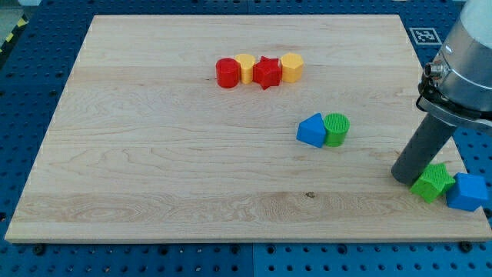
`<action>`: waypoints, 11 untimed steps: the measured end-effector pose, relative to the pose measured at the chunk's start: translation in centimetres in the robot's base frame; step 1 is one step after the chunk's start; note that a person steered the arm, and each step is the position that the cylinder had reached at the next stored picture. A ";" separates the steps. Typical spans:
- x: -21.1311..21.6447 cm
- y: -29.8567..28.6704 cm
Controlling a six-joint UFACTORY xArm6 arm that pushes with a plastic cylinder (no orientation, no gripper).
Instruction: Put the green circle to the left of the green star
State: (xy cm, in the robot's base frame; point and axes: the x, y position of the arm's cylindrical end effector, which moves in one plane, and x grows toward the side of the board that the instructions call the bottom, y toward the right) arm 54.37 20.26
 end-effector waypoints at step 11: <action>4.7 -3.5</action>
